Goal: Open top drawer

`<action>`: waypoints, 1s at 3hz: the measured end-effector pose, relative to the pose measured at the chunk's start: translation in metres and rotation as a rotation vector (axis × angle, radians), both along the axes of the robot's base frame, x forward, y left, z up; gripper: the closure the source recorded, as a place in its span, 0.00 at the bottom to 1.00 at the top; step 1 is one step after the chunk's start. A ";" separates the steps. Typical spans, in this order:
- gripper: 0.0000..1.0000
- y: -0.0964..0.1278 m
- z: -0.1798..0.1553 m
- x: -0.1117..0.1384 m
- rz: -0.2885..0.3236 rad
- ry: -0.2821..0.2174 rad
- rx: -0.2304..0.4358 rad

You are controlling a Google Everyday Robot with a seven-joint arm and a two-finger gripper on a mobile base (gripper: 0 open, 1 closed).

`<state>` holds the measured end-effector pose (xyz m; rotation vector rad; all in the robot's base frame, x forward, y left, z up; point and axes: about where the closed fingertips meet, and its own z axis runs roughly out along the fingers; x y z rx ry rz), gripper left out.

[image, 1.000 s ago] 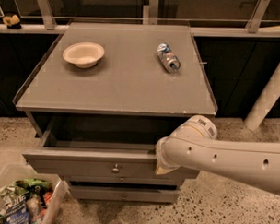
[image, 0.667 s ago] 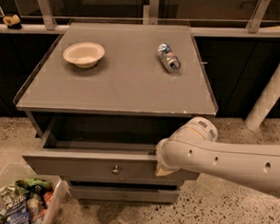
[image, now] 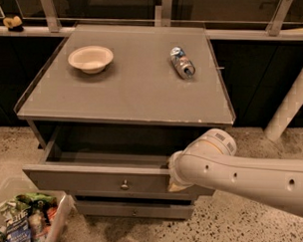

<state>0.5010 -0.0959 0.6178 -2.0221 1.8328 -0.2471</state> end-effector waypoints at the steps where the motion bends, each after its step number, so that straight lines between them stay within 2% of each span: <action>1: 1.00 0.001 0.001 0.000 0.000 0.000 0.000; 3: 1.00 0.001 0.001 -0.006 -0.002 0.000 0.001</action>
Offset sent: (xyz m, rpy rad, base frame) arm -0.3879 -0.0629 -0.0917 0.0560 -0.0016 -0.0950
